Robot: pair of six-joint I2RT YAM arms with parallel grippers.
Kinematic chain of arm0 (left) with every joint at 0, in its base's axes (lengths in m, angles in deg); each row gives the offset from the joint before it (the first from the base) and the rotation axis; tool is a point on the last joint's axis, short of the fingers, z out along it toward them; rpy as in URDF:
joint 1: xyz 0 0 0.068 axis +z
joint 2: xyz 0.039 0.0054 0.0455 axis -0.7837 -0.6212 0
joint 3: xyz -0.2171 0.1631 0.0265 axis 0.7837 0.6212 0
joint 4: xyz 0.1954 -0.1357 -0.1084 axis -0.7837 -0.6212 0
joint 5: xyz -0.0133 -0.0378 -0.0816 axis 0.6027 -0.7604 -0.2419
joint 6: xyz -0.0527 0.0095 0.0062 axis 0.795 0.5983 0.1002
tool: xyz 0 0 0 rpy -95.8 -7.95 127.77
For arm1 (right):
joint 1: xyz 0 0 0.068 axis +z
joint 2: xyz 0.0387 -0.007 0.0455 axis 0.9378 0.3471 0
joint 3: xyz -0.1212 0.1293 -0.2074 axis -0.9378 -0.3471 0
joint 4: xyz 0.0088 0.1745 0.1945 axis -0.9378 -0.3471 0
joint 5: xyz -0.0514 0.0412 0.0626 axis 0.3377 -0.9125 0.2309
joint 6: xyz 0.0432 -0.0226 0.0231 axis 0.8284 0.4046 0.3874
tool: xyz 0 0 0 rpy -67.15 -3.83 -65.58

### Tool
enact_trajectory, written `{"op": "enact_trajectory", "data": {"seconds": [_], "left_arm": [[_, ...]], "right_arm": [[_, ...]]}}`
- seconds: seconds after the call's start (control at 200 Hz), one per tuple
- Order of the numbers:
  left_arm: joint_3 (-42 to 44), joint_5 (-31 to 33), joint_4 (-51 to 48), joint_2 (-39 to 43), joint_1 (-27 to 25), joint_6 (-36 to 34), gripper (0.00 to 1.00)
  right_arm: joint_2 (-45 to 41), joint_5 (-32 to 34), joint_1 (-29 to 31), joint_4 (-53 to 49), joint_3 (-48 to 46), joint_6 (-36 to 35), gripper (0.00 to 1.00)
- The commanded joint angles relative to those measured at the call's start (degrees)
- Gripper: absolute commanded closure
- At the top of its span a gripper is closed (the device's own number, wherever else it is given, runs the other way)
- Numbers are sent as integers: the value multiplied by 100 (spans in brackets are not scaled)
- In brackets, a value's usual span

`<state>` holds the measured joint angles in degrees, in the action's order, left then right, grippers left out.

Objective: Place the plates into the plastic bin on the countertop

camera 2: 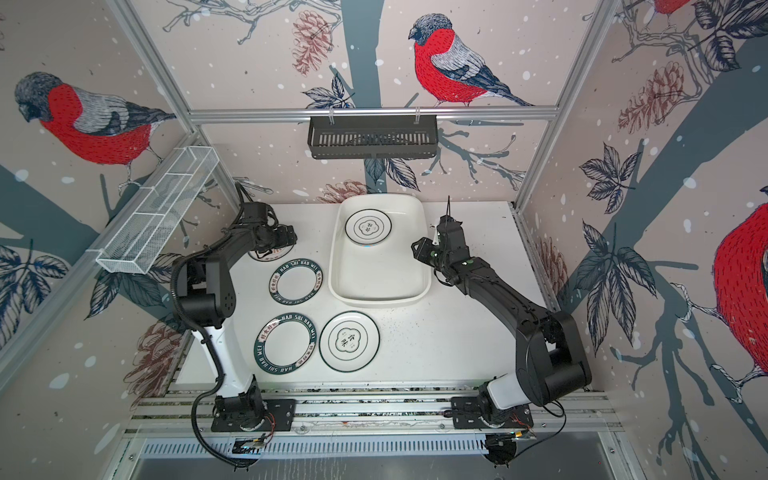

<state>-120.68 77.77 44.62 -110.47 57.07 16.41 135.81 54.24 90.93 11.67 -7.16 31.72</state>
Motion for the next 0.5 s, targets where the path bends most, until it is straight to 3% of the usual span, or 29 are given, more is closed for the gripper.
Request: {"op": "enact_trajectory", "data": {"seconds": [0.0, 0.155, 0.495], "left_arm": [[99, 971, 24, 128, 67, 155, 8], [129, 1744, -92, 82, 125, 313, 7], [48, 2101, 35, -187, 335, 432, 7]], "right_arm": [[-5, -80, 6, 191, -24, 32, 61], [26, -117, -5, 192, -8, 4, 61], [16, -134, -62, 65, 66, -40, 61]]}}
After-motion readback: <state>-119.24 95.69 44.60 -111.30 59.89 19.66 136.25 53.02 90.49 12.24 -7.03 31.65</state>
